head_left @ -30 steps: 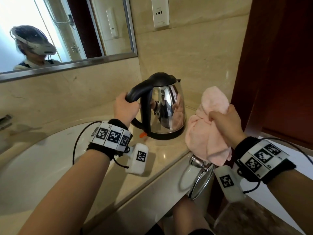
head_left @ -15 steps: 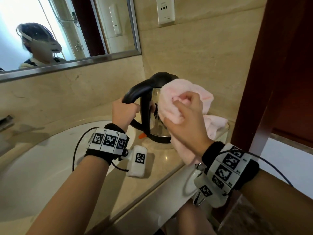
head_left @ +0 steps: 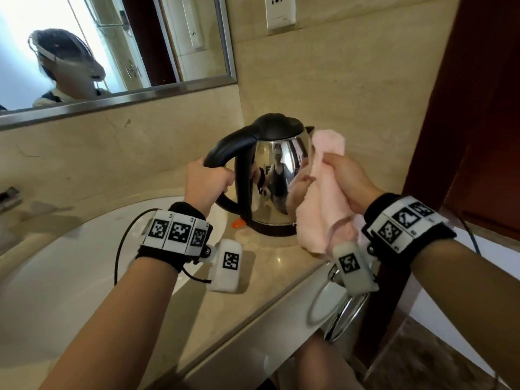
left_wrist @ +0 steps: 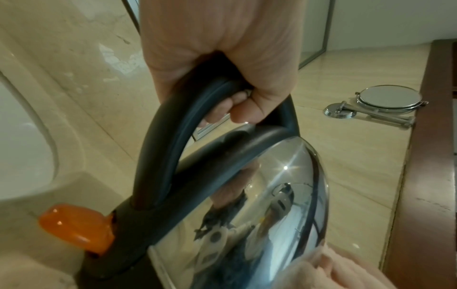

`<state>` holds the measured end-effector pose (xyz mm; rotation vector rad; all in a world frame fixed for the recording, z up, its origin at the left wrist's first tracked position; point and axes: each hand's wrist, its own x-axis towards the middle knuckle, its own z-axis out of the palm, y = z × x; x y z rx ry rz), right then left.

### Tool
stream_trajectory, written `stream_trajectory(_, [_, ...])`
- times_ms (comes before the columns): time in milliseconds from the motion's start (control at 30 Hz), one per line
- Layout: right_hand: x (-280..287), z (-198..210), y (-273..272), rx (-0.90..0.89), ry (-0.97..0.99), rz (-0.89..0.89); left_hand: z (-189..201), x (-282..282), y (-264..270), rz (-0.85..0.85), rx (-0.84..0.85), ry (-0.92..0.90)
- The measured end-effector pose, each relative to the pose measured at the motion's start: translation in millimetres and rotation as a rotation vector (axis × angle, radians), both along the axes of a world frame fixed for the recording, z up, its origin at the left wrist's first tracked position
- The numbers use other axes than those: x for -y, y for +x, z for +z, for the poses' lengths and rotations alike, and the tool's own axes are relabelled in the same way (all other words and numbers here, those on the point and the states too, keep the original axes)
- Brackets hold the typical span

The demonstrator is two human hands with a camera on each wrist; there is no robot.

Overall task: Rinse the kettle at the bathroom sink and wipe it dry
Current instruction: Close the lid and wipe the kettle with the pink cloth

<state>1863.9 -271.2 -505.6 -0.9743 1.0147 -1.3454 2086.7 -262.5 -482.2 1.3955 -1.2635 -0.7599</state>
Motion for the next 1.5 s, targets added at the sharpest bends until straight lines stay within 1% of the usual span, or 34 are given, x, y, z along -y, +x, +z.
stream_trajectory(67, [4.0, 6.2, -1.2, 0.075, 0.079, 0.088, 1.1, -0.6, 0.5, -0.001, 0.004, -0.004])
stream_trajectory(133, [9.7, 11.3, -3.6, 0.074, 0.122, 0.101, 1.2, -0.9, 0.6, -0.010, 0.007, -0.007])
stream_trajectory(233, [24.8, 14.3, -7.9, -0.031, 0.095, 0.089, 0.6, -0.7, 0.6, -0.015, 0.016, -0.007])
stream_trajectory(367, [37.2, 16.7, -6.3, -0.069, 0.027, 0.043, 0.6, 0.5, 0.9, -0.024, 0.016, -0.010])
stream_trajectory(500, [49.6, 22.5, -6.2, -0.123, 0.013, 0.063, 0.2, 2.1, 1.3, -0.023, 0.014, -0.007])
stream_trajectory(600, [56.0, 25.5, -7.8, -0.215, 0.015, 0.051, -0.2, 2.8, 0.9, -0.023, -0.002, -0.006])
stream_trajectory(700, [57.8, 13.2, -11.5, -0.321, 0.046, 0.098, -1.4, 3.4, 0.3, -0.014, -0.011, -0.006])
stream_trajectory(933, [43.3, -6.8, -18.1, -0.487, 0.141, 0.163, -1.3, 4.0, -1.5, 0.021, -0.030, 0.004])
stream_trajectory(1067, [24.2, -6.8, -17.0, -0.571, 0.111, 0.183, -1.2, 3.2, -2.4, 0.030, -0.032, 0.004])
stream_trajectory(1100, [25.9, -10.9, -17.2, -0.611, 0.110, 0.189, -1.3, 2.7, -2.6, 0.029, -0.035, 0.002])
stream_trajectory(1167, [28.9, -18.3, -21.1, -0.726, 0.100, 0.136, -1.9, 1.6, -3.1, 0.029, -0.055, -0.007])
stream_trajectory(1233, [34.2, -27.1, -29.3, -0.721, 0.092, 0.111, -2.3, 0.1, -5.2, 0.043, -0.100, -0.032])
stream_trajectory(1267, [33.0, -27.2, -30.5, -0.733, 0.100, 0.116, -2.9, -0.6, -6.8, 0.061, -0.127, -0.052])
stream_trajectory(1300, [29.3, -25.8, -28.4, -0.704, 0.107, 0.135, -3.5, -1.8, -8.3, 0.085, -0.148, -0.072])
stream_trajectory(1333, [32.9, -30.4, -31.5, -0.661, 0.122, 0.161, -3.8, -2.6, -10.3, 0.109, -0.163, -0.091])
stream_trajectory(1367, [36.9, -35.4, -34.3, -0.579, 0.118, 0.164, -4.2, -3.0, -12.1, 0.128, -0.175, -0.105])
stream_trajectory(1433, [26.4, -29.6, -30.0, -0.473, 0.174, 0.207, -3.1, -3.2, -14.2, 0.152, -0.195, -0.116])
stream_trajectory(1500, [8.7, -19.2, -20.2, -0.428, 0.134, 0.219, -1.9, -3.9, -13.3, 0.160, -0.197, -0.128])
